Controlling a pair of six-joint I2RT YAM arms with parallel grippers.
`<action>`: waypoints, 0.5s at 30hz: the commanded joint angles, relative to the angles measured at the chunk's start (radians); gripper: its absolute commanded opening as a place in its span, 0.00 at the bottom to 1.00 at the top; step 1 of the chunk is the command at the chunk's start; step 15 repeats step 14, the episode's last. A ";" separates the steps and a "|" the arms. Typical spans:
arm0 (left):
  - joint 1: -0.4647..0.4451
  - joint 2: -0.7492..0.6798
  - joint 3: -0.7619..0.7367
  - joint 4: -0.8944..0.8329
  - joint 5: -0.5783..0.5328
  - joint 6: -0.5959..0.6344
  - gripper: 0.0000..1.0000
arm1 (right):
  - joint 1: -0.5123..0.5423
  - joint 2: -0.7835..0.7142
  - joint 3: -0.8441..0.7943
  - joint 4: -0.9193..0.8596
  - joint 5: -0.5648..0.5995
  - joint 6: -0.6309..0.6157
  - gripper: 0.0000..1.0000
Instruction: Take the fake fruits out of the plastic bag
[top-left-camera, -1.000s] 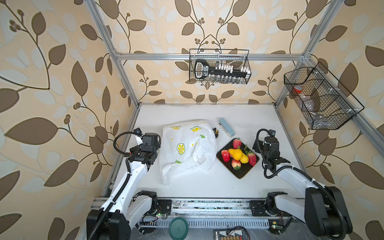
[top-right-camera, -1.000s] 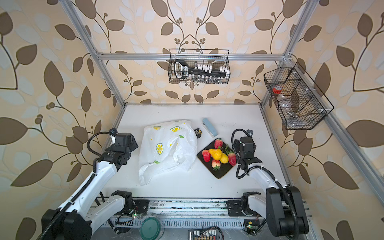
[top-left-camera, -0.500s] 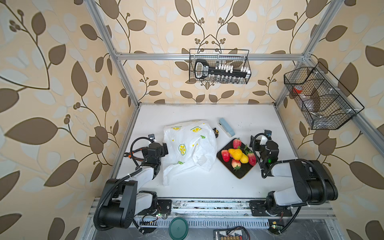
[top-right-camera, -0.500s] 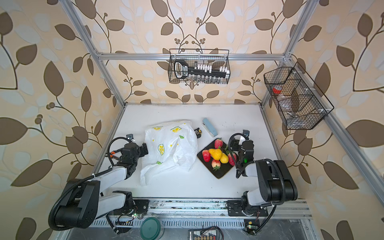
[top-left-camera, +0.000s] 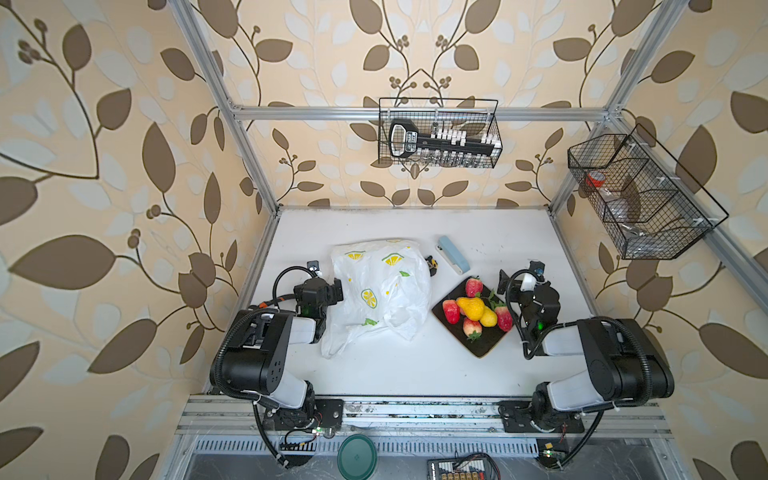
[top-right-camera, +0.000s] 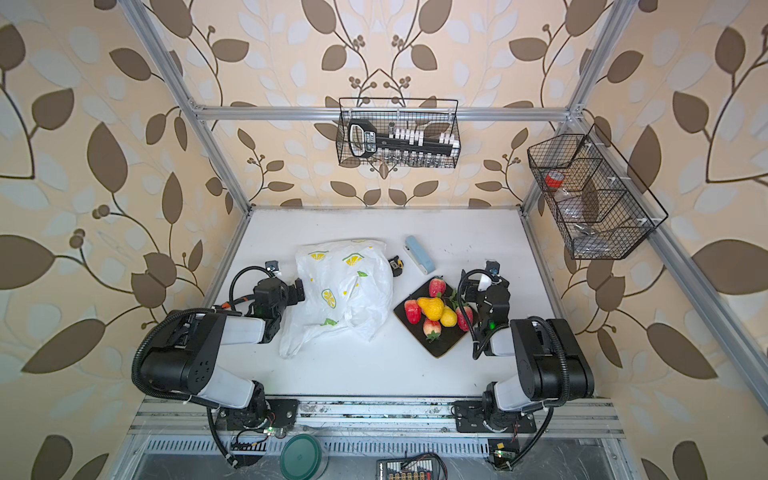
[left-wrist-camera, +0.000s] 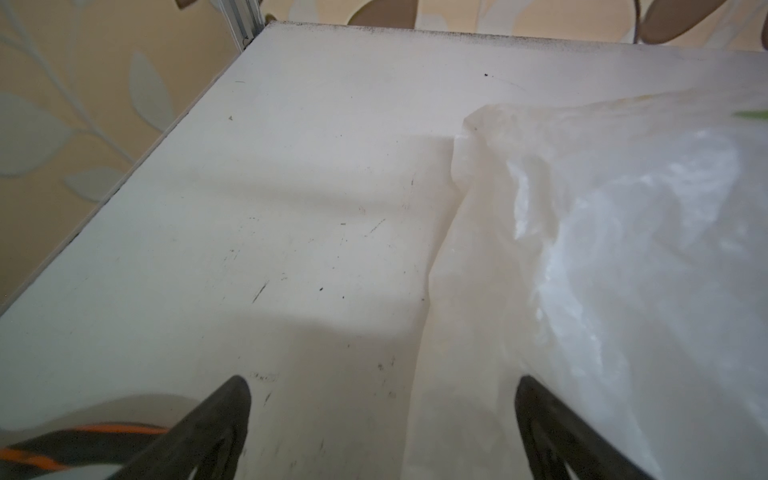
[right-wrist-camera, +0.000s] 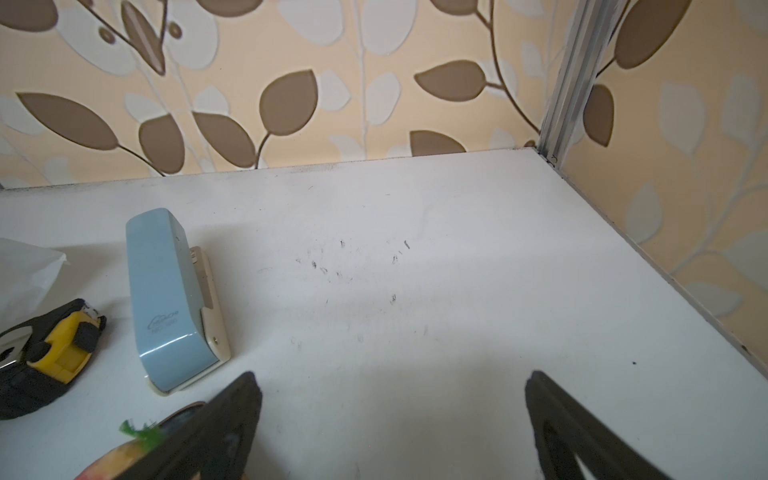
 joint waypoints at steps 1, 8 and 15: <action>0.006 -0.021 0.018 0.027 -0.026 0.002 0.99 | -0.003 0.005 -0.004 0.030 -0.015 -0.008 1.00; 0.014 0.018 0.058 -0.013 -0.016 -0.001 0.99 | -0.002 0.006 -0.002 0.030 -0.015 -0.008 1.00; 0.019 -0.022 0.011 0.034 0.004 0.002 0.99 | -0.003 -0.002 -0.011 0.038 -0.014 -0.008 1.00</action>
